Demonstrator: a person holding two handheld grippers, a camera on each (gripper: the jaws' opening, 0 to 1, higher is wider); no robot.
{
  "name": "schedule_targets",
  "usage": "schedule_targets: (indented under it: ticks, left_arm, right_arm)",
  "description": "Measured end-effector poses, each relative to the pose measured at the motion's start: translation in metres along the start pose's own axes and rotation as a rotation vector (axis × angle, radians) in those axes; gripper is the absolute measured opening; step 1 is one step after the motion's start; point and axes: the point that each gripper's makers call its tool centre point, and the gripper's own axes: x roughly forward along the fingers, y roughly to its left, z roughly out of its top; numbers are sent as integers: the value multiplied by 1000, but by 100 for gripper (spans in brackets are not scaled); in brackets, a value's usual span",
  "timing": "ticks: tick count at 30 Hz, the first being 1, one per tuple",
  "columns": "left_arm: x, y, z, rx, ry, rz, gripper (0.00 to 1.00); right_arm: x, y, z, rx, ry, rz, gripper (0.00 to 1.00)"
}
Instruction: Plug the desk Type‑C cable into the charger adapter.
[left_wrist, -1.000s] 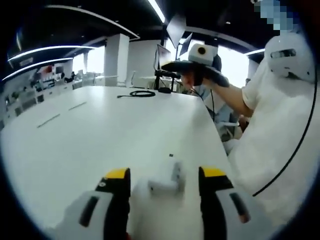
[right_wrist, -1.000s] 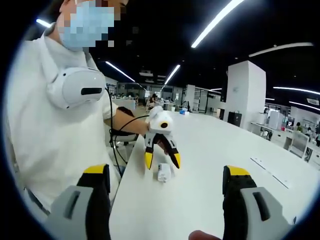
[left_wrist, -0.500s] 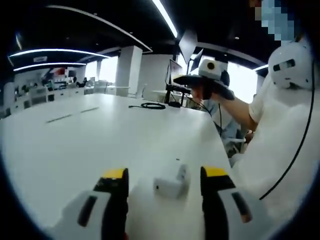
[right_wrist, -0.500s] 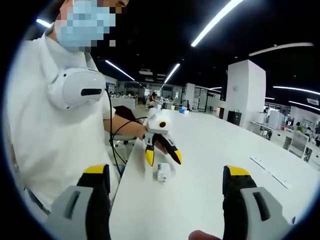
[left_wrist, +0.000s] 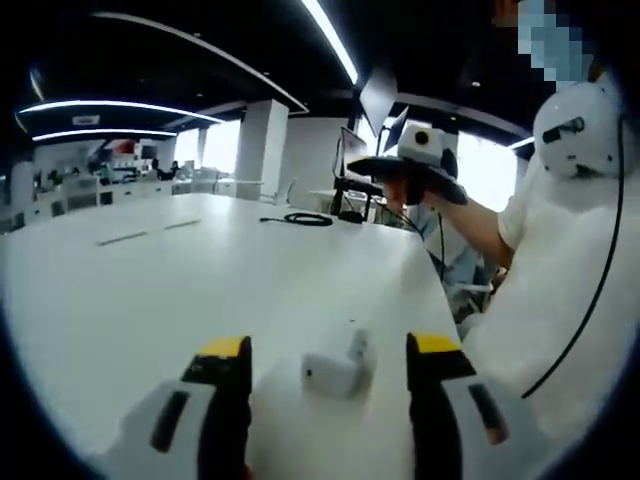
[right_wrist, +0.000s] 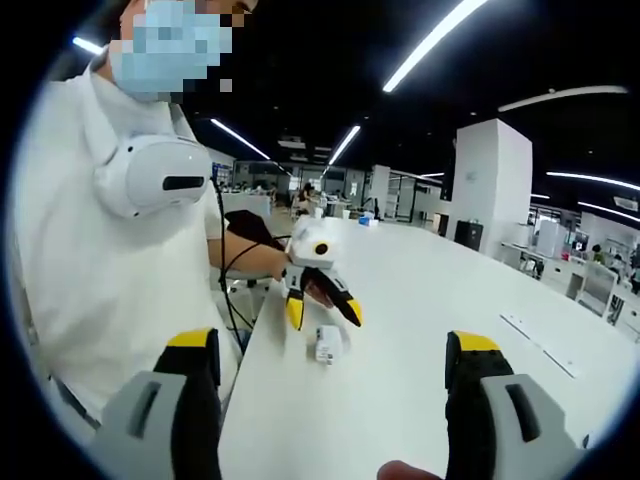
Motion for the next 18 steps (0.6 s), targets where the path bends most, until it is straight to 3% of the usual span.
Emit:
schedule_targets:
  ticks: [18]
  left_arm:
    - [-1,-2,0,-20,-56,19,69]
  right_arm:
    - [-3,-1,-2,-17,52,-7,95]
